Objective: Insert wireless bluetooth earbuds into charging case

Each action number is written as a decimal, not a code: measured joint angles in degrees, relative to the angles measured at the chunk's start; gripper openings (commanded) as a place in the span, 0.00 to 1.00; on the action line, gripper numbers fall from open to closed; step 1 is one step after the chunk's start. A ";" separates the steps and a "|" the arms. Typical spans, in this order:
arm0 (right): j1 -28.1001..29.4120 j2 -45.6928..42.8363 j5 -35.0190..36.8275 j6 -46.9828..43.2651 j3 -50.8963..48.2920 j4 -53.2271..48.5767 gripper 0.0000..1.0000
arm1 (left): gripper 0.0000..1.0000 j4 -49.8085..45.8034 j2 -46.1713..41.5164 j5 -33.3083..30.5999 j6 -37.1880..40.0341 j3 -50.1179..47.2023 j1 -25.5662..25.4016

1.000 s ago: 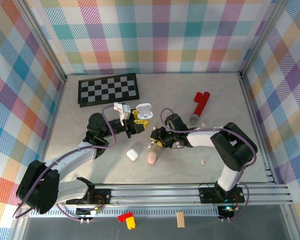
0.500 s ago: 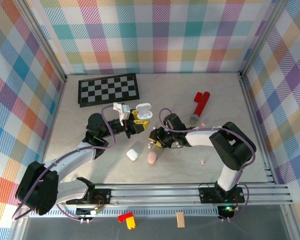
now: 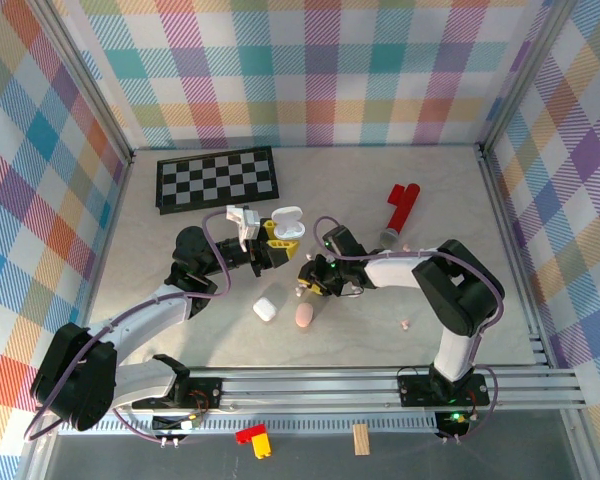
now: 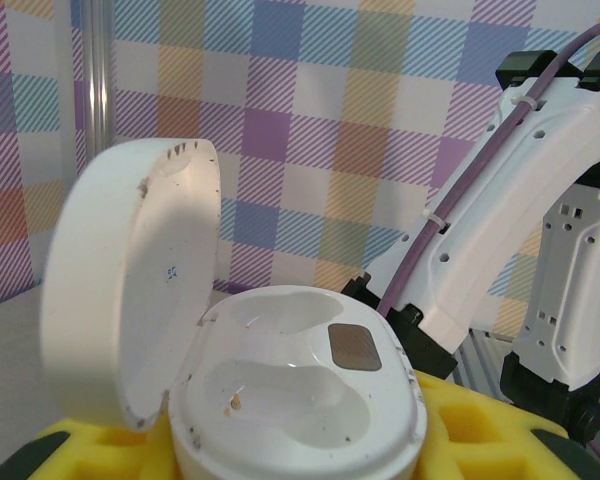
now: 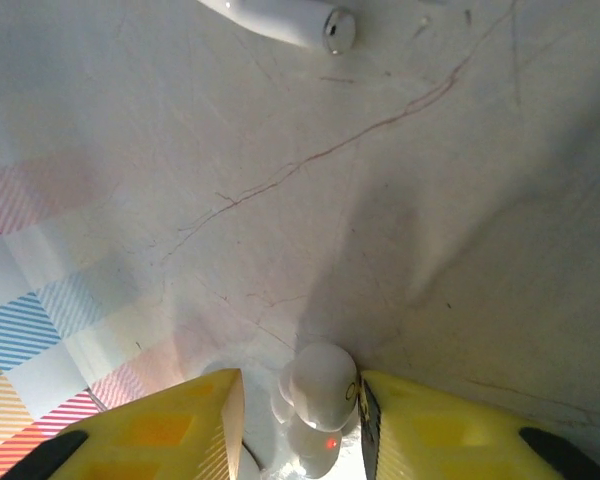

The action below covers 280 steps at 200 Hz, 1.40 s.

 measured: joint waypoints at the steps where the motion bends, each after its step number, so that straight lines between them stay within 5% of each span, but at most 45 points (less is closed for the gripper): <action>1: 0.00 0.00 0.00 0.00 0.00 0.00 0.34 | 0.34 0.00 0.00 0.02 0.02 0.00 0.00; 66: 0.00 0.55 0.72 -0.48 1.68 -3.58 0.18 | 0.34 -0.17 -0.59 0.00 0.02 0.00 0.00; 207: -3.30 -8.28 11.02 -24.50 6.71 -33.62 0.16 | 0.34 -2.47 -0.96 -0.02 1.75 0.00 0.00; 280: -4.66 -6.25 8.15 -31.74 6.56 -36.70 0.21 | 0.34 -2.62 -1.22 -0.04 1.77 -0.04 0.00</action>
